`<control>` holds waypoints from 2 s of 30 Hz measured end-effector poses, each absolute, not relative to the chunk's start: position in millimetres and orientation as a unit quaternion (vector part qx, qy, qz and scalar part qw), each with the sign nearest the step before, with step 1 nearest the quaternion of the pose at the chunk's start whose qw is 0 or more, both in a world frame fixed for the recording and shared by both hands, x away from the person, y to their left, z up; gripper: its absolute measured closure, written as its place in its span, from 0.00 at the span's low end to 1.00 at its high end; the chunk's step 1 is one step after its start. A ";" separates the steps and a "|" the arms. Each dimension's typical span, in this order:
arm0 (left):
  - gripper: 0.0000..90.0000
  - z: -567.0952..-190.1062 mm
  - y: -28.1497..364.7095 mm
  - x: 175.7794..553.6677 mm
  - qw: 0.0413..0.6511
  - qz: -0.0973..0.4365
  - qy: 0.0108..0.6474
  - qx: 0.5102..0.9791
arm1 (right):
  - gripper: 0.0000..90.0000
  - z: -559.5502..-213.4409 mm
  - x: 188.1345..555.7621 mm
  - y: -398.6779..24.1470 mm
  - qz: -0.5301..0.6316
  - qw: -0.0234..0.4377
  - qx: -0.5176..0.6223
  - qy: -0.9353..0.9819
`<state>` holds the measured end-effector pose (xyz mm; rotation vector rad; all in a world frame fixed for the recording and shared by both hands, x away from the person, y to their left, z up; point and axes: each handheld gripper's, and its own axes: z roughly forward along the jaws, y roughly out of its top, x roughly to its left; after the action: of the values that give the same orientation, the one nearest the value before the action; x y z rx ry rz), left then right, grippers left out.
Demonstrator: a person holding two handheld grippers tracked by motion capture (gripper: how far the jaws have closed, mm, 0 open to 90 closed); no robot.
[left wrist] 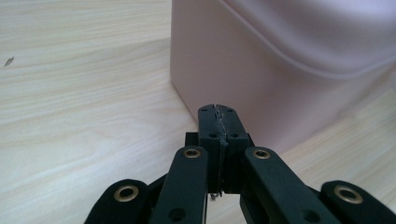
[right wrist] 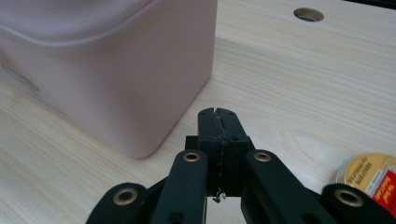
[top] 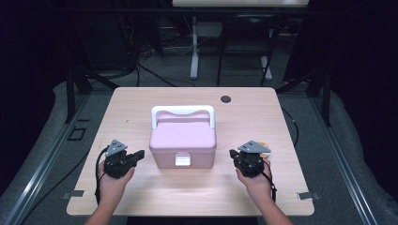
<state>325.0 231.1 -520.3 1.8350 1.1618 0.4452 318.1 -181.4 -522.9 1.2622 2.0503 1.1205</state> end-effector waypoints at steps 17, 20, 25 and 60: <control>1.00 -524.5 221.6 340.1 0.459 0.174 0.471 0.733 | 1.00 -527.1 338.8 -163.3 0.419 0.232 0.455 0.750; 1.00 -525.3 220.8 340.3 0.458 0.177 0.467 0.735 | 1.00 -527.6 342.2 -161.9 0.423 0.230 0.455 0.750; 1.00 -526.2 218.6 342.5 0.462 0.174 0.464 0.736 | 1.00 -529.7 347.0 -158.4 0.427 0.230 0.458 0.745; 1.00 -525.2 204.1 334.1 0.442 0.180 0.437 0.762 | 1.00 -531.3 346.8 -148.3 0.420 0.221 0.459 0.751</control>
<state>334.1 204.1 -525.2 1.8907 1.0848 0.4478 346.8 -148.3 -531.3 1.2691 2.0761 1.1617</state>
